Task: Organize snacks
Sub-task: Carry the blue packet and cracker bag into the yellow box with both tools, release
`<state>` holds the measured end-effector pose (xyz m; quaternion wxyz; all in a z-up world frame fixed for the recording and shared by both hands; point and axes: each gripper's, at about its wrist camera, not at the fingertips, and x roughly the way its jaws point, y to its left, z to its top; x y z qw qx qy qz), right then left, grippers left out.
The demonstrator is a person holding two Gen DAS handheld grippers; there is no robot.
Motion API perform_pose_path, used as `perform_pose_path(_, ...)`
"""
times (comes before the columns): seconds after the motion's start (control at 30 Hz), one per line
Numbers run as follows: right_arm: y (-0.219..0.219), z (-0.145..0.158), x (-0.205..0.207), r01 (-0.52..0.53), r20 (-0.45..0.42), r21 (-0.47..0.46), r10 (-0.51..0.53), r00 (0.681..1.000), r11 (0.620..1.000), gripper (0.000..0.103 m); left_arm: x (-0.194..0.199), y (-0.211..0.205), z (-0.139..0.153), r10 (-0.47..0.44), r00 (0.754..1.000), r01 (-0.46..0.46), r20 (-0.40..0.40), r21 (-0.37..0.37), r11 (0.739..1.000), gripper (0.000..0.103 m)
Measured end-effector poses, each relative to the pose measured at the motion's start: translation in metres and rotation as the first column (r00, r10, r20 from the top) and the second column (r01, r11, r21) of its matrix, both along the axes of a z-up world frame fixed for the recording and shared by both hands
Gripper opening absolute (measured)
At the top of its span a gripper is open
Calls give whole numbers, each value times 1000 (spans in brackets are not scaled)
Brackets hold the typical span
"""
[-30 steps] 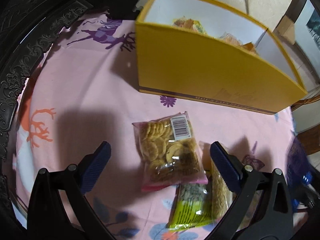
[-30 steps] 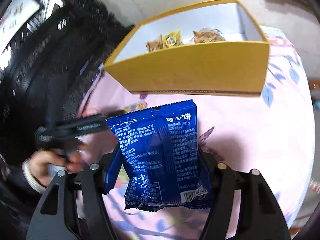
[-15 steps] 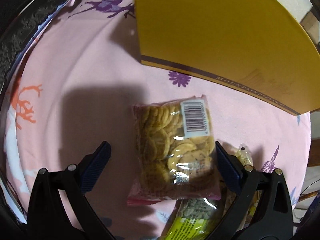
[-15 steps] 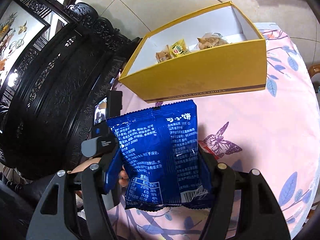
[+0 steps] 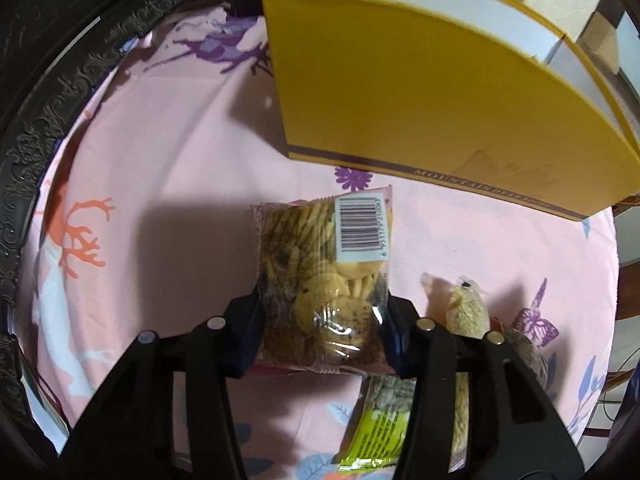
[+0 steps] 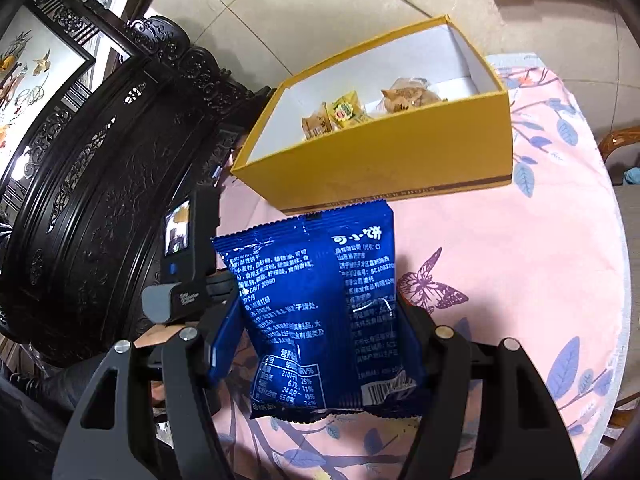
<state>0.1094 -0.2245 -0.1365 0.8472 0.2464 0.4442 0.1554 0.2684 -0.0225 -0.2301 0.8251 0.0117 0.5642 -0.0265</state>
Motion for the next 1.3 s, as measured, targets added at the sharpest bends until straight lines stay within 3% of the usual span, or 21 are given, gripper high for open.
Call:
perform_pose_path(0.2, 0, 15, -8, 9, 34, -16, -9, 999, 1000, 67, -28, 20, 40, 1, 997, 3, 75, -53, 999, 49)
perform_pose_path(0.4, -8, 46, 8, 27, 120, -51, -21, 993, 998, 67, -42, 26, 115, -19, 965, 43, 263, -87, 995, 49)
perform_pose_path(0.6, -27, 96, 46, 84, 266, -84, -59, 962, 993, 67, -10, 12, 191, -54, 889, 122, 454, -122, 985, 50)
perform_pose_path(0.7, -34, 114, 68, 126, 329, -116, -82, 941, 985, 67, 13, -4, 215, -84, 866, 171, 492, -135, 976, 50)
perform_pose_path(0.8, -41, 123, 94, 171, 366, -135, -111, 924, 976, 67, 33, -26, 230, -122, 835, 202, 536, -92, 975, 50)
perform_pose_path(0.97, -48, 129, 134, 209, 386, -163, -133, 913, 964, 67, 69, -53, 237, -144, 828, 214, 542, -69, 974, 51)
perform_pose_path(1.0, -48, 129, 142, 218, 385, -176, -137, 913, 960, 69, 77, -57, 238, -150, 828, 216, 540, -61, 974, 53)
perform_pose_path(1.07, -47, 132, 152, 262, 374, -219, -167, 912, 940, 76, 85, -61, 239, -155, 828, 197, 539, -22, 980, 91)
perform_pose_path(1.1, -47, 133, 151, 285, 375, -224, -187, 908, 932, 81, 81, -61, 242, -136, 819, 163, 557, 2, 987, 97)
perform_pose_path(1.13, -49, 135, 149, 300, 377, -217, -203, 904, 929, 93, 73, -58, 248, -119, 794, 139, 596, 14, 990, 100)
perform_pose_path(1.2, -51, 137, 139, 314, 392, -188, -222, 893, 931, 100, 61, -54, 252, -132, 766, 156, 629, 17, 988, 101)
perform_pose_path(1.3, -52, 129, 124, 288, 357, -178, -211, 910, 941, 100, 45, -44, 245, -145, 784, 165, 604, 22, 986, 101)
